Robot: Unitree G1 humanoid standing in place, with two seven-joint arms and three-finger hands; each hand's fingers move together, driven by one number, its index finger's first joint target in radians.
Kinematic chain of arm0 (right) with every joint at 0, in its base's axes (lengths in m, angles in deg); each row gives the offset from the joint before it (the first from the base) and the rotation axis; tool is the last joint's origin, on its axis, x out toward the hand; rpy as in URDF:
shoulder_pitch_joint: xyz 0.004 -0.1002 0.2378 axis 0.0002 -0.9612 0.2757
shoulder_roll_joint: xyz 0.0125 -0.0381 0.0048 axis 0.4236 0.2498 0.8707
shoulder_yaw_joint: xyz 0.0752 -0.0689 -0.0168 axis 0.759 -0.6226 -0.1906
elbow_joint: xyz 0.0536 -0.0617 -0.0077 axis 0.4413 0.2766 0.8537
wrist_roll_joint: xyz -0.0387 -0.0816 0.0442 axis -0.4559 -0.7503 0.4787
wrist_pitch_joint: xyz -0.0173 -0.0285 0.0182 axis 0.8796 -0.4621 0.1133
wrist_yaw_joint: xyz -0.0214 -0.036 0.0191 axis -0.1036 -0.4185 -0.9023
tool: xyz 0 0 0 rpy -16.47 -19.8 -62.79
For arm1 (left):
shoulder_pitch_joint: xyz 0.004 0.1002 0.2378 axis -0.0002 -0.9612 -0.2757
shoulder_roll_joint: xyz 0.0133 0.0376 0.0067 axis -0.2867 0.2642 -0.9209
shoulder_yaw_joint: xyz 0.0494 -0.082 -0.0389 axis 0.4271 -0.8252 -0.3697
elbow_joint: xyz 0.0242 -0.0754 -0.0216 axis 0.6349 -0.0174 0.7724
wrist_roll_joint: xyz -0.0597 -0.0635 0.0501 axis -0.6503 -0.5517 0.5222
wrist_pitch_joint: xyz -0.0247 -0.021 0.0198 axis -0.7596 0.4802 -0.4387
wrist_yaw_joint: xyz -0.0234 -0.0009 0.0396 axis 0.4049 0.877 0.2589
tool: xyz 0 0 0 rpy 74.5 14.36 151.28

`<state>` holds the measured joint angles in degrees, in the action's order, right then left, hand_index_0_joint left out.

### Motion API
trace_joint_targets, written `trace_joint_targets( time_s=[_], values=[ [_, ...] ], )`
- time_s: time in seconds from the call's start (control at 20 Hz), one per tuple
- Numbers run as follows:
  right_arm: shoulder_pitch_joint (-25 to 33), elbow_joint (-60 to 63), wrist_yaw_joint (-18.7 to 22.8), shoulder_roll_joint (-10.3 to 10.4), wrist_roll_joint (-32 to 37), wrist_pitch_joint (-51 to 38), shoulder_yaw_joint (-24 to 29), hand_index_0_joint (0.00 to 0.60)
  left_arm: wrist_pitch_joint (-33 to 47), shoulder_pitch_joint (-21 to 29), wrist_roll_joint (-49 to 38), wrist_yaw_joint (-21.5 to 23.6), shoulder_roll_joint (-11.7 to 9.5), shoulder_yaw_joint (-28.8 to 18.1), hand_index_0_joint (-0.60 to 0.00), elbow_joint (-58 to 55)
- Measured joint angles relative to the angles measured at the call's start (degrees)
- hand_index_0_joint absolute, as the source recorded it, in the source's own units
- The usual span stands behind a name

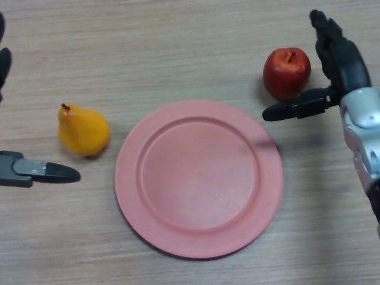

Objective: Pick up the red apple and place it on the plate

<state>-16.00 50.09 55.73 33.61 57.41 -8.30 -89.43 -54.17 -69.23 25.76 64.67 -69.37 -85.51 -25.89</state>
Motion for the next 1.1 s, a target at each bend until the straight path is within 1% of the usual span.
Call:
trace_joint_targets(
  time_s=[0.05,0.1,0.15,0.2,0.25,0.3,0.45,0.55,0.65,0.7,0.75,0.8,0.85,0.9,0.95,1.0,1.1],
  values=[
    [0.78,2.06,0.75,-0.10,-2.75,-1.28,-0.93,0.150,0.48,-0.12,0.01,0.00,-0.05,-0.28,0.000,0.00],
    [1.60,4.07,0.86,-0.04,-3.30,-2.11,-2.08,0.301,1.42,-0.20,0.02,0.00,-0.06,-0.36,0.000,0.00],
    [2.50,6.29,1.70,0.02,-4.63,-3.42,-2.50,0.400,2.34,-0.22,0.20,0.00,-0.06,-0.36,0.000,0.18],
    [4.59,10.88,4.05,0.14,-10.29,-5.35,-2.96,0.545,4.63,-0.21,0.55,0.01,-0.05,-0.49,0.000,1.20],
    [6.15,14.55,5.82,0.34,-13.35,-6.88,-2.94,0.600,6.16,-0.22,0.58,0.02,0.06,-0.75,0.000,2.15],
    [6.67,16.57,7.52,0.66,-14.65,-7.65,-2.87,0.600,6.80,-0.36,0.90,0.09,0.27,-1.09,0.000,2.47],
    [6.68,17.31,7.83,1.05,-14.70,-8.88,-2.55,0.600,8.46,-0.46,0.91,0.30,0.27,-1.79,0.000,3.70],
    [6.71,17.24,10.88,0.47,-20.29,-11.32,-2.28,0.600,8.47,-0.46,0.91,0.76,0.25,-1.79,0.000,3.76],
    [6.81,14.68,10.88,-0.54,-20.08,-12.33,-1.33,0.600,8.47,-0.52,1.01,0.92,0.23,-1.79,0.000,3.26],
    [6.80,11.47,10.21,-1.10,-19.06,-12.33,-0.23,0.600,8.47,-0.49,1.06,1.21,0.22,-1.76,0.000,2.54],
    [6.14,7.37,7.99,-1.13,-15.84,-11.53,2.00,0.600,8.47,-0.40,1.05,1.23,0.22,-1.74,0.000,1.90],
    [4.82,0.31,5.87,-1.25,-11.43,-9.24,3.24,0.600,8.45,-0.34,0.92,1.22,0.14,-1.77,0.000,1.07],
    [2.57,-6.99,3.77,-1.24,-9.81,-5.67,3.45,0.600,6.87,-0.48,-0.03,1.22,0.14,-1.80,0.000,-0.45],
    [-1.02,-17.14,0.06,-1.01,-6.92,-0.71,3.79,0.600,2.20,-0.57,-4.13,1.18,0.11,-1.84,0.000,-3.83],
    [-4.42,-25.95,-2.10,-0.25,-4.10,5.55,3.84,0.600,-0.13,-0.48,-6.46,1.16,0.03,-1.92,0.000,-5.78],
    [-8.01,-35.11,-3.89,1.28,0.50,13.36,3.85,0.600,-1.36,0.16,-6.73,1.14,-0.15,-1.79,0.000,-7.27],
    [-14.83,-50.43,-4.63,3.15,4.56,25.68,2.19,0.600,-2.05,1.05,-6.73,1.18,-0.47,-1.88,0.000,-8.78]
  ],
)
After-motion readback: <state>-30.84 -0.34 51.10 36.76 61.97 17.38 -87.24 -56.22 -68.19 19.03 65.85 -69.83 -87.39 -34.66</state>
